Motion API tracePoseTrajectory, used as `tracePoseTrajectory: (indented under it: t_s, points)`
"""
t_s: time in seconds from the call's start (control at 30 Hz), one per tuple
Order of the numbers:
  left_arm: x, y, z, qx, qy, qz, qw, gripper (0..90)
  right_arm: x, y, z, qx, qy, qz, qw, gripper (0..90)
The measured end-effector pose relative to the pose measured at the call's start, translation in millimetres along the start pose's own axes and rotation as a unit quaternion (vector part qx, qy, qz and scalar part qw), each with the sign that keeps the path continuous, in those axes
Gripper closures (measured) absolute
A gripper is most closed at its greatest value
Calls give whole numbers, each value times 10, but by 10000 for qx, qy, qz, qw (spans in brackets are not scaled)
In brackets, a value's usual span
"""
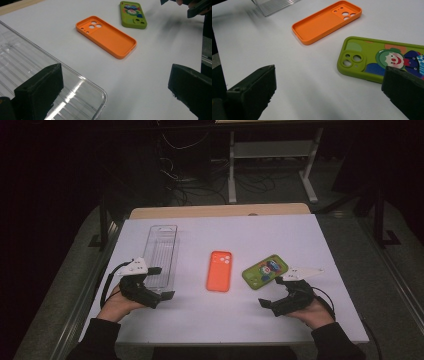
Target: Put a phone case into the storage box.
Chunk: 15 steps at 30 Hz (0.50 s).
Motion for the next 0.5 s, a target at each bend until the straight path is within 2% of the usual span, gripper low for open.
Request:
tracePoseTrajectory:
  t_s: [0.2, 0.37, 0.4, 0.5]
  points:
    - [-91, -41, -41, 53, 47, 109, 9999, 0, -8, -19, -16, -7, -28, 21, 10000, 0]
    - [-188, -68, -121, 68, -17, 103, 9999, 35, -2, -17, -34, 9, -99, 48, 9999, 0]
    - [-230, -68, -148, 100, 9, 137, 9999, 71, -4, -20, -37, 12, -87, 83, 9999, 0]
    - [-370, -75, -246, 117, 42, 54, 9999, 132, -1, -24, -42, 28, -103, 91, 9999, 0]
Point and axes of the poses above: each handheld gripper's, and its own axes: z roughly backward along the jaws, x roughly out of its underside, y roughly to its right, the point moved 7 cm from there along -z, roughly forward along the jaws, and after that the axes turned 10 degrees about -z, right-handed, at the moved point
